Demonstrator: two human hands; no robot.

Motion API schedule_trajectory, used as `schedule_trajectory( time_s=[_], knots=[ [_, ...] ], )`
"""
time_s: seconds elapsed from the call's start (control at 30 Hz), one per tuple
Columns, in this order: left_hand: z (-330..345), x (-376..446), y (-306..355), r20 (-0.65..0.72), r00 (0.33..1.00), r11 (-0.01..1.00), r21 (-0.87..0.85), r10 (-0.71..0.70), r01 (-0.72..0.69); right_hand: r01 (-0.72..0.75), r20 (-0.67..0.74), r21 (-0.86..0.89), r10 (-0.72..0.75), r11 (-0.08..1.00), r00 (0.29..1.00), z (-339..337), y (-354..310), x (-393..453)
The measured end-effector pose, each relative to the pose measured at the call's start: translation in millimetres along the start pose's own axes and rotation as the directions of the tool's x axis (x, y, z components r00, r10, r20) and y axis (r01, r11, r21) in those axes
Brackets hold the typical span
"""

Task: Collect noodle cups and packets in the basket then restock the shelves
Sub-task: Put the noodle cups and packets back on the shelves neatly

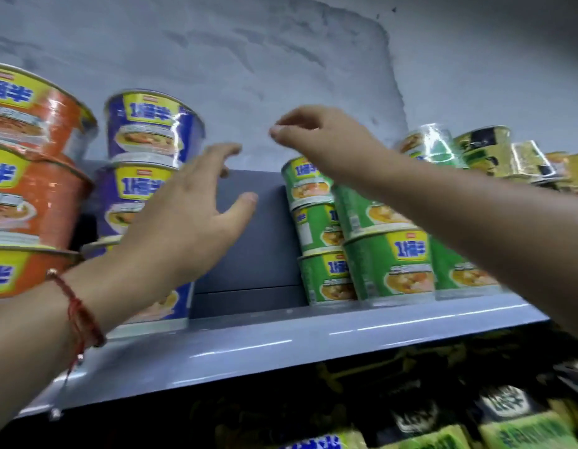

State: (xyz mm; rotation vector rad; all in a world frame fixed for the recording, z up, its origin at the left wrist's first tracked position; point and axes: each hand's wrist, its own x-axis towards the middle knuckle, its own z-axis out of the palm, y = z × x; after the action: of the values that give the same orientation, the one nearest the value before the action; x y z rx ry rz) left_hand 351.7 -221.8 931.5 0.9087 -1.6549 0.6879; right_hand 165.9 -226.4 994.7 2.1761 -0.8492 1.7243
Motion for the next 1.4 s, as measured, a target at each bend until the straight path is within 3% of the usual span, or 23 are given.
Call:
schedule_trajectory(
  time_s=[0.17, 0.3, 0.4, 0.5, 0.63, 0.87, 0.97, 1.07, 1.17, 1.4],
  knots=[
    [72, 7, 75, 0.315, 0.921, 0.91, -0.266, -0.231, 0.319, -0.228, -0.06, -0.111, 0.223, 0.967, 0.973, -88, 94, -23],
    [132, 18, 114, 0.457, 0.808, 0.78, -0.317, -0.373, 0.539, -0.393, 0.102, -0.111, 0.404, 0.913, 0.909, -105, 163, -49],
    [175, 24, 127, 0.463, 0.763, 0.765, -0.24, -0.45, 0.597, -0.338, 0.242, -0.012, 0.331, 0.941, 0.912, -95, 200, -61],
    [200, 26, 131, 0.378, 0.75, 0.742, -0.203, -0.542, 0.639, -0.302, 0.265, 0.053, 0.279, 0.952, 0.923, -86, 214, -65],
    [206, 26, 133, 0.364, 0.769, 0.753, -0.221, -0.526, 0.62, -0.208, 0.312, -0.101, 0.229, 0.973, 0.922, -83, 220, -69],
    [209, 24, 135, 0.387, 0.774, 0.766, -0.217, -0.502, 0.605, -0.098, 0.46, -0.135, 0.15, 0.986, 0.875, -101, 220, -71],
    [207, 24, 132, 0.417, 0.771, 0.763, -0.235, -0.481, 0.603, -0.025, 0.331, -0.239, 0.106, 0.971, 0.938, -100, 217, -60],
    [203, 24, 127, 0.44, 0.77, 0.763, -0.246, -0.461, 0.598, 0.044, 0.177, -0.169, -0.014, 0.985, 0.984, -98, 210, -31],
    [199, 22, 119, 0.45, 0.769, 0.758, -0.258, -0.454, 0.599, 0.036, 0.261, -0.109, -0.006, 0.993, 0.965, -95, 204, -3],
    [200, 24, 108, 0.489, 0.774, 0.768, -0.281, -0.401, 0.576, 0.021, 0.352, -0.172, 0.041, 0.985, 0.935, -106, 212, 17]
  ],
)
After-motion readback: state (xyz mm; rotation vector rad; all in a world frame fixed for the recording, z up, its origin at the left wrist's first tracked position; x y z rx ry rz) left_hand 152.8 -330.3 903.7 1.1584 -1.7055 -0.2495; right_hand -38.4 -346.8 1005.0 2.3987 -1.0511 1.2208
